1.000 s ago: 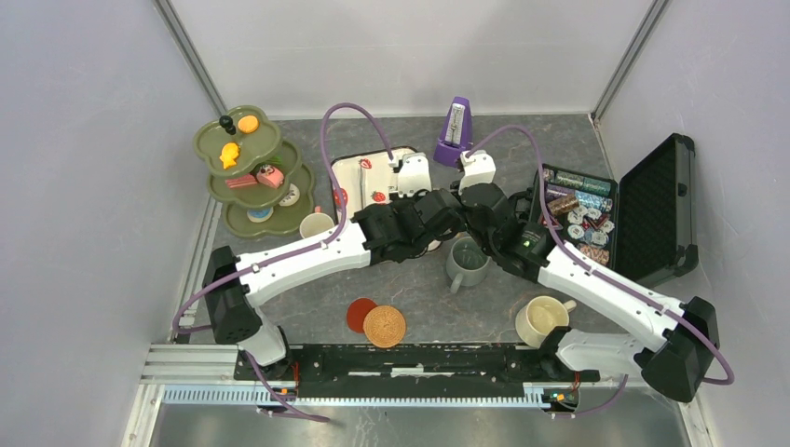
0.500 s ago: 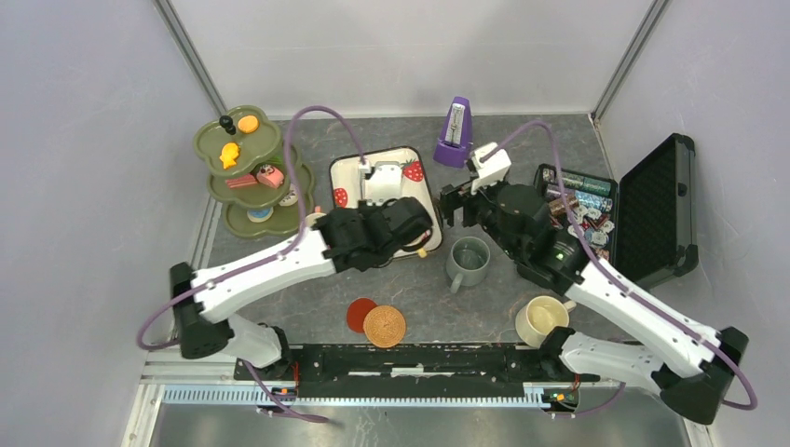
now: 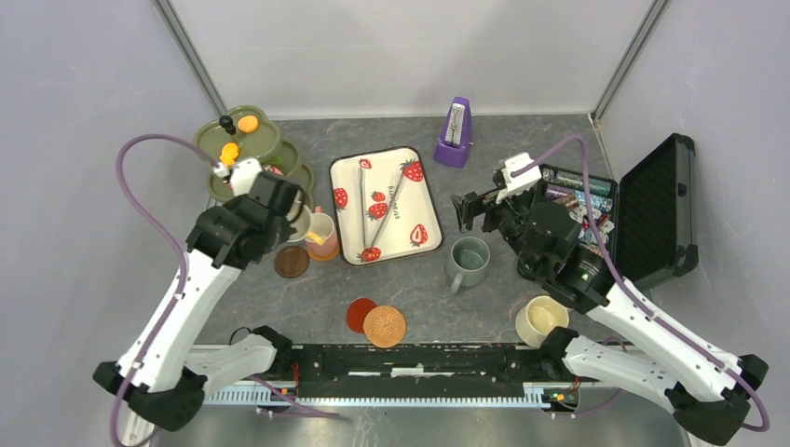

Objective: Serve the afternoon tea

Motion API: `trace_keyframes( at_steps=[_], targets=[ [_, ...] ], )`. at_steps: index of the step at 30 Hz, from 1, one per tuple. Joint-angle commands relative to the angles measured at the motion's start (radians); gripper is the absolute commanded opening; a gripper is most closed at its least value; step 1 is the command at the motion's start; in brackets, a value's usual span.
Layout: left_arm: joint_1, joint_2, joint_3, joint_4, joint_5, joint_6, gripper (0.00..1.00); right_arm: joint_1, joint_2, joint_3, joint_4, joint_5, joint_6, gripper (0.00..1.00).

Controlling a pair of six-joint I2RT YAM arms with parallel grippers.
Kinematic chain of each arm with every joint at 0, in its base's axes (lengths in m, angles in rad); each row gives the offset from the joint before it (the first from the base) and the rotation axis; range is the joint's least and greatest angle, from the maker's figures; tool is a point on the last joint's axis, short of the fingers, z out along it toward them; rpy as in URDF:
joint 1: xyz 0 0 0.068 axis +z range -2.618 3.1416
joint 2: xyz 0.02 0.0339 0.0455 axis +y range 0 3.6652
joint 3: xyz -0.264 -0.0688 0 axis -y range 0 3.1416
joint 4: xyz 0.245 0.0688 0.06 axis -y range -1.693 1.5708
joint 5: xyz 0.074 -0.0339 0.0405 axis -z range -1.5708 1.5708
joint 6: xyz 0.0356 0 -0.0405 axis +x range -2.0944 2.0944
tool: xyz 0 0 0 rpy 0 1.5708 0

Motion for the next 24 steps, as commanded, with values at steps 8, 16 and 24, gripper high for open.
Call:
trace_keyframes(
  at_steps=[8, 16, 24],
  targets=[
    [0.506, 0.003, -0.18, 0.171, 0.241, 0.177, 0.02, 0.003, -0.006, -0.036, -0.026, 0.035, -0.002, 0.98],
    [0.58, 0.052, -0.32, 0.373, 0.308, 0.408, 0.02, 0.004, 0.005, -0.063, -0.018, 0.057, -0.022, 0.98],
    [0.595, 0.108, -0.413, 0.477, 0.394, 0.447, 0.02, 0.003, 0.015, -0.075, 0.002, 0.042, -0.028, 0.98]
  ],
)
